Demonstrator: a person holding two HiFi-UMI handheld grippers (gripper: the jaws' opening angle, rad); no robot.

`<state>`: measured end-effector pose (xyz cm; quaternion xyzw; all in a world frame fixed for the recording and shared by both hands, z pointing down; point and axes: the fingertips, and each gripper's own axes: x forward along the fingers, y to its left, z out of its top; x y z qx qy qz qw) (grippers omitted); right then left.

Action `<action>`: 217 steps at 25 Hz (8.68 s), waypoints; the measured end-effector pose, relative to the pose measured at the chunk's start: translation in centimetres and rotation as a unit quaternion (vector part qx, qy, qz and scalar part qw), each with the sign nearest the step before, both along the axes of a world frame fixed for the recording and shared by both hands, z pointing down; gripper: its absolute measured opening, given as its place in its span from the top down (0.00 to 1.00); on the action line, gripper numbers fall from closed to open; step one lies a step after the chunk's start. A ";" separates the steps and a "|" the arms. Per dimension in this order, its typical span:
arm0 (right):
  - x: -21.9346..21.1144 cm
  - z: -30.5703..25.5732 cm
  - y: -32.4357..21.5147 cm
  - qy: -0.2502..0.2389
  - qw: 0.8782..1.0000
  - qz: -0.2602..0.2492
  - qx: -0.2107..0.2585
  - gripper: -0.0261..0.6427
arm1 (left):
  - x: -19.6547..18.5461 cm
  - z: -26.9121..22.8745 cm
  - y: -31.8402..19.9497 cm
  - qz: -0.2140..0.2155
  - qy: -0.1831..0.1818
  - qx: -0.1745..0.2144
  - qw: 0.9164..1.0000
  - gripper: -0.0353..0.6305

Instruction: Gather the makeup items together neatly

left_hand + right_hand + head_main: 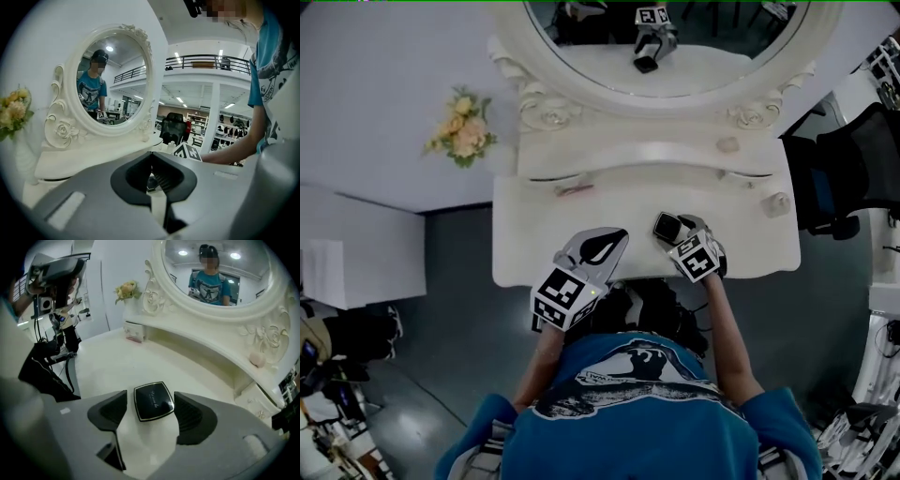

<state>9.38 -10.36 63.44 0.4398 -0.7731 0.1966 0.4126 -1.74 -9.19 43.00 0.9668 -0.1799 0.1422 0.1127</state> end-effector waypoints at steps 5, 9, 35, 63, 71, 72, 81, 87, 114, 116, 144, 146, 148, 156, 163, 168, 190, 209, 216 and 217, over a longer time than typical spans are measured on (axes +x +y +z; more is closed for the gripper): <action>0.5 2.7 0.3 0.035 0.994 -0.088 -0.047 0.49 | 1.0 -0.6 -1.3 -0.054 0.002 0.002 0.999 0.92; 0.3 2.8 0.7 0.021 0.990 -0.136 -0.039 0.52 | 2.0 -0.4 -1.4 -0.084 -0.006 0.000 0.996 0.92; 0.3 2.2 -8.1 0.046 0.944 -0.327 -0.018 0.52 | -0.6 0.6 -0.3 -0.235 -0.035 -0.009 0.971 0.92; 3.9 -4.1 -8.9 -0.030 0.978 -0.195 0.064 0.54 | 1.4 1.1 -1.2 -0.170 -0.034 -0.011 0.985 0.92; 9.4 -8.8 -10.0 -0.004 0.984 -0.136 0.115 0.60 | 3.1 1.2 -1.9 -0.136 -0.035 -0.010 0.990 0.92; 10.3 -9.2 -10.2 0.004 0.984 -0.130 0.119 0.60 | 3.5 1.2 -2.0 -0.131 -0.034 -0.009 0.991 0.92; 17.8 -10.8 -12.7 0.085 0.985 -0.065 0.137 0.68 | 5.5 1.3 -2.5 -0.110 -0.034 -0.006 0.993 0.92; 20.8 -10.1 -14.4 0.108 0.985 -0.042 0.130 0.75 | 6.0 1.4 -2.5 -0.114 -0.041 -0.008 0.993 0.92; 22.1 -8.3 -15.1 -0.010 0.978 0.112 0.175 0.90 | 6.0 3.8 1.4 -0.176 -0.067 -0.041 0.981 0.92; 22.2 -8.3 -15.0 -0.002 0.978 0.114 0.176 0.91 | 5.5 3.8 1.8 -0.179 -0.066 -0.042 0.981 0.92; -7.9 -3.1 -8.4 -0.167 0.985 0.031 0.023 0.94 | -8.2 3.8 -3.3 -0.139 -0.049 -0.038 0.988 0.92; -9.4 -1.9 -8.2 -0.114 0.993 -0.036 0.024 0.94 | -9.1 3.8 -3.6 -0.141 -0.048 -0.039 0.988 0.92; -10.9 -1.1 -8.1 -0.055 0.991 -0.121 0.036 0.94 | -10.0 3.9 -3.9 -0.144 -0.047 -0.041 0.988 0.92; -13.6 0.9 -7.3 0.136 0.917 -0.367 0.081 0.94 | -12.2 4.5 -4.7 -0.153 -0.044 -0.050 0.986 0.92; -13.7 0.9 -7.1 0.090 0.937 -0.335 0.043 0.91 | -12.3 4.6 -5.1 -0.151 -0.037 -0.053 0.986 0.92; -13.6 -0.7 -7.5 0.031 0.955 -0.294 0.022 0.84 | -12.4 4.6 -5.6 -0.151 -0.032 -0.054 0.987 0.92; -15.8 2.3 -16.9 -0.001 0.991 -0.136 -0.014 0.78 | -16.2 5.0 -6.2 -0.194 -0.030 -0.056 0.979 0.92; -17.9 0.1 -13.5 -0.012 0.978 -0.204 -0.034 0.91 | -17.1 5.3 -6.0 -0.187 -0.027 -0.058 0.980 0.92; -17.3 -2.4 -11.2 -0.032 0.978 -0.204 -0.026 0.91 | -16.2 5.2 -6.0 -0.167 -0.029 -0.056 0.984 0.92; -16.9 -2.7 -10.9 -0.035 0.979 -0.199 -0.025 0.91 | -16.0 5.2 -6.1 -0.164 -0.029 -0.055 0.985 0.92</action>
